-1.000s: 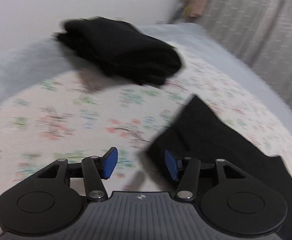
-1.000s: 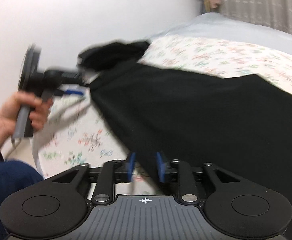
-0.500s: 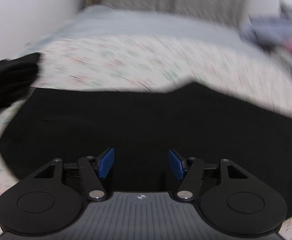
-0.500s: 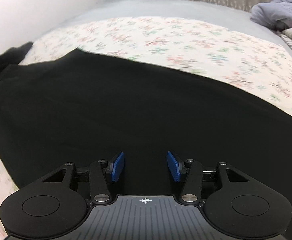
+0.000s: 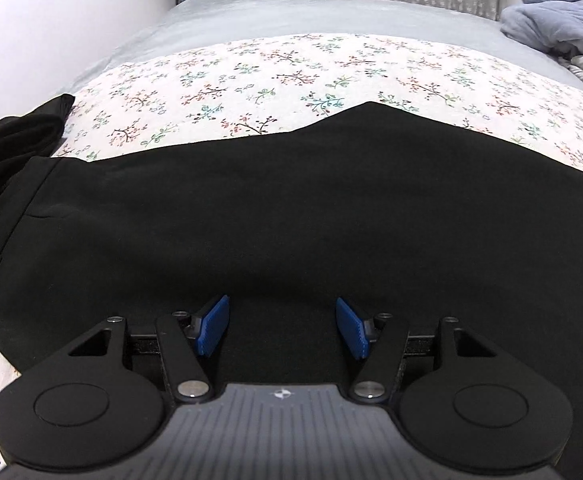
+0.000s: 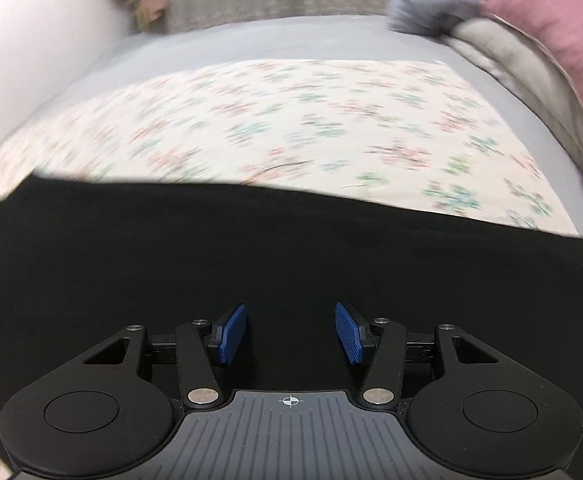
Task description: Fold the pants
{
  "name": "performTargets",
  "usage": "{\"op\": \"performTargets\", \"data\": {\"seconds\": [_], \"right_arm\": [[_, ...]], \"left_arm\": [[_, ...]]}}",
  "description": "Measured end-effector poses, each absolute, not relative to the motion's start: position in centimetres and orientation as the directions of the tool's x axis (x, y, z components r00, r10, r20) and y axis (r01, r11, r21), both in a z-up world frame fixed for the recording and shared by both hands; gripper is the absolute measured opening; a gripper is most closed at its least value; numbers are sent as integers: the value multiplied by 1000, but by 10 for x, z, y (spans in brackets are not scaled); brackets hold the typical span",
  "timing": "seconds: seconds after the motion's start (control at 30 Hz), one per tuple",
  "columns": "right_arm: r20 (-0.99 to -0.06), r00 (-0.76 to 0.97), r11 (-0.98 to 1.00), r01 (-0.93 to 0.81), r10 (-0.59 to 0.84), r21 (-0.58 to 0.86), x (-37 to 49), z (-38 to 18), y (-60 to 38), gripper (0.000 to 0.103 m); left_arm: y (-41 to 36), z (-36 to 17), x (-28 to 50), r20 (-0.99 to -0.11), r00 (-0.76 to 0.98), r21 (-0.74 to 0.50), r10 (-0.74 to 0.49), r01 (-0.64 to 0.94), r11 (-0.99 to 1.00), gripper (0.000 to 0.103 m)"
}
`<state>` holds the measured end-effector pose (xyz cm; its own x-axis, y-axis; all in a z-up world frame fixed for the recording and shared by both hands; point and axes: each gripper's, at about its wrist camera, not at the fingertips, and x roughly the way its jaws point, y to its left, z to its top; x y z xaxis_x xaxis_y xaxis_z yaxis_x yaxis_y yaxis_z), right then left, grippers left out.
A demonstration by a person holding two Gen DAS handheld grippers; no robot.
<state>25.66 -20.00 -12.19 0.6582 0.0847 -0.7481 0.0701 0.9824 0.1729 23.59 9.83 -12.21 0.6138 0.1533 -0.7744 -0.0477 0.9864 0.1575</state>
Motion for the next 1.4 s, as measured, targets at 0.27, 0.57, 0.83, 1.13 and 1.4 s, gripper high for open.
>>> {"op": "performTargets", "data": {"seconds": [0.27,0.57,0.83,1.13,1.4], "right_arm": [[-705,707,974,192,-52,122,272,-130,-224,48],[-695,712,965,240,-99,108,263,-103,-216,62],[-758,652,984,115,30,138,245,-100,-184,65],[-830,556,993,116,-45,23,237,-122,-150,85],[-817,571,980,197,-83,38,230,-127,-142,98]], "left_arm": [[81,-93,220,-759,641,86,117,-80,993,71],[19,-126,200,-743,669,97,27,68,993,75],[26,-134,203,-722,690,92,48,28,995,92],[34,-136,207,-735,676,64,57,-14,998,103],[34,-135,206,-738,673,49,55,-27,998,103]]}}
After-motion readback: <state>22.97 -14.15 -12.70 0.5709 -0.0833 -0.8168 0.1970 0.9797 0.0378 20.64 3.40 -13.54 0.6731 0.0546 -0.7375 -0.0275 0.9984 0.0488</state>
